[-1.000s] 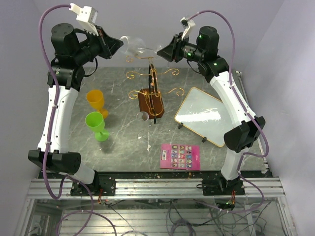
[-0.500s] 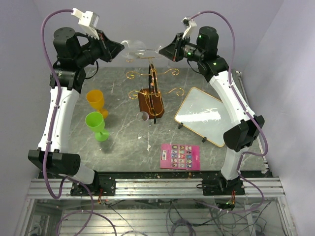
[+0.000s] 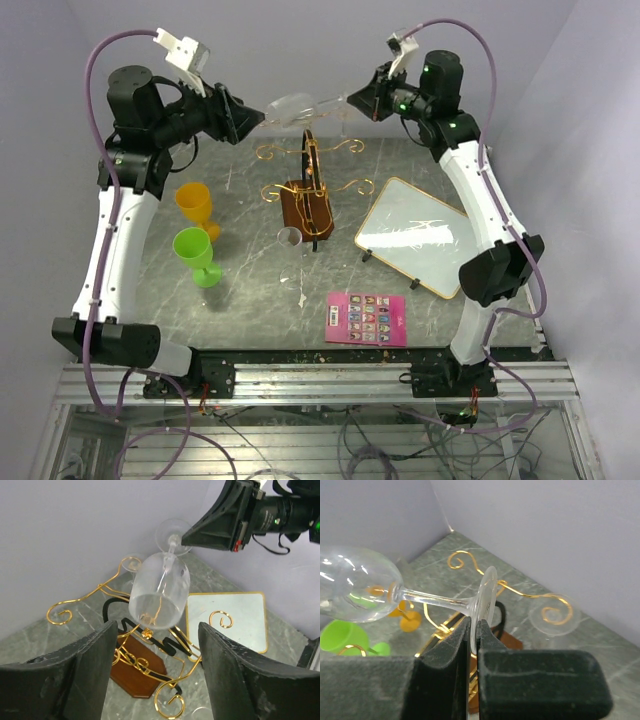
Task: Place the wine glass upside down on the wine glass rack
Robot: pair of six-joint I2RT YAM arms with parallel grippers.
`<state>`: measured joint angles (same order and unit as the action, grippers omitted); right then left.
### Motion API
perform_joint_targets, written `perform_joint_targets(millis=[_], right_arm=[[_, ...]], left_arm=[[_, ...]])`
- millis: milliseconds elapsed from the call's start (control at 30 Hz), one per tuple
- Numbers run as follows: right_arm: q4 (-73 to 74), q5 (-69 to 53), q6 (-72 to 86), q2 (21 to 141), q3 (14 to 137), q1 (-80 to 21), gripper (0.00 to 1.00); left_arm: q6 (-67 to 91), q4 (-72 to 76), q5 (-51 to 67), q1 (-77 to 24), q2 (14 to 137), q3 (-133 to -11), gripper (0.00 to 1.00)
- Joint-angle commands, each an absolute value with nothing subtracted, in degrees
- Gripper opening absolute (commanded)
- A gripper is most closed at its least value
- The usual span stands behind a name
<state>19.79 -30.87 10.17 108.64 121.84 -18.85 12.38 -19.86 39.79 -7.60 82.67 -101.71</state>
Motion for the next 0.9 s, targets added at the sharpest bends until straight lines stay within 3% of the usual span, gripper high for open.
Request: perform_joint_targets(millis=[0, 167, 600, 867], right_arm=[[19.1, -35.0, 2.7, 105.1, 124.2, -16.3, 0.0], [22.2, -39.3, -4.2, 104.3, 125.4, -15.8, 0.0], [39.3, -52.0, -28.4, 101.5, 132.2, -15.8, 0.0], [54.6, -63.7, -47.4, 99.4, 132.1, -17.1, 0.0]], left_arm=[[0.8, -26.1, 39.3, -7.7, 79.2, -103.1, 0.78], [-7.2, -32.5, 37.7, -7.7, 78.6, -106.6, 0.84], [-12.9, -38.9, 44.7, -8.3, 81.3, -112.5, 0.82], [-24.4, -48.0, 44.9, -17.6, 85.4, -116.7, 0.8]])
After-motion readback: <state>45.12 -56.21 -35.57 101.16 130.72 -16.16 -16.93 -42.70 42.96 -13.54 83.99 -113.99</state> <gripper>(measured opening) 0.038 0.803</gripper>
